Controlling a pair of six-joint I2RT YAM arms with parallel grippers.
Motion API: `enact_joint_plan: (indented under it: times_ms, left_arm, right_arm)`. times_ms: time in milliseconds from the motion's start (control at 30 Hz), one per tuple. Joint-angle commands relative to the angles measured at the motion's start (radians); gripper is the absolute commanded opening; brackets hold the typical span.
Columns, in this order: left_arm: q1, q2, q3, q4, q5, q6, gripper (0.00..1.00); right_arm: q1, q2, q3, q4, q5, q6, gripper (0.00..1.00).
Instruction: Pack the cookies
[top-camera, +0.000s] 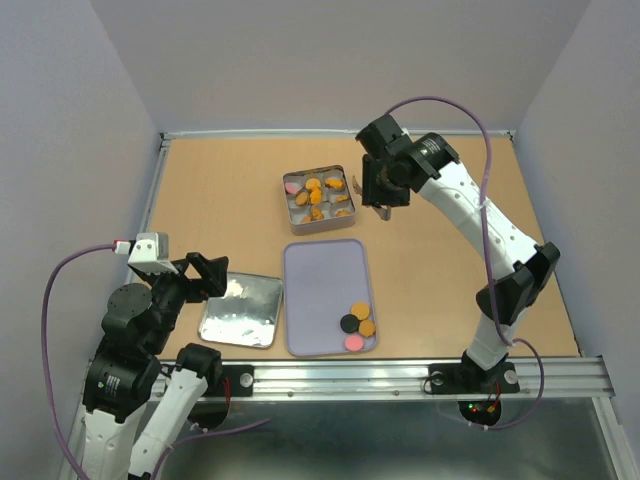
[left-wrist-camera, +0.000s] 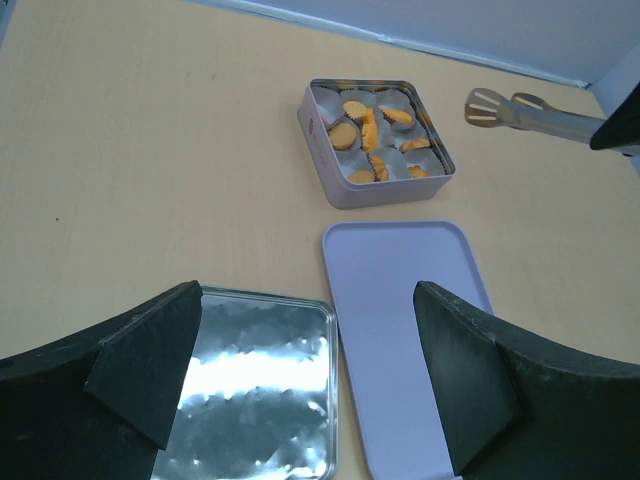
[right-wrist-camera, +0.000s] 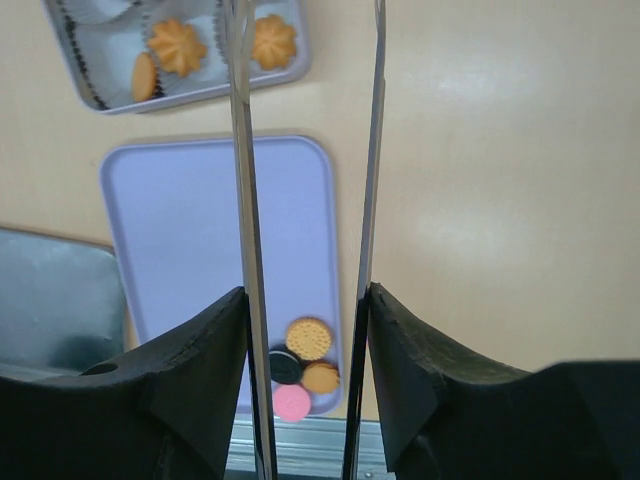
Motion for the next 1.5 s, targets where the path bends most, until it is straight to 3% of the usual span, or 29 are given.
enact_joint_plan:
  times_ms: [0,267,867,1200,1467]
  left_arm:
    - [-0.005,0.022,-0.006,0.046,0.001,0.011,0.99]
    - [-0.005,0.023,-0.005,0.047,0.003,0.009,0.99]
    - [-0.005,0.055,0.003,0.040,0.001,0.006,0.98]
    - [-0.005,0.088,0.018,0.026,-0.007,0.000,0.96]
    - [-0.005,0.193,0.083,-0.045,0.033,-0.035,0.89]
  right_arm:
    - [-0.047,-0.095,-0.106,0.004,0.082,0.007,0.54]
    - [-0.154,-0.258,-0.567,0.207,0.004,0.047,0.55]
    - [-0.200,-0.434,-1.023,0.383,-0.148,0.142,0.55]
    - [-0.214,-0.430,-1.119,0.432,-0.158,0.129,0.68]
    - [-0.216,-0.411,-1.166,0.457,-0.170,0.113,0.74]
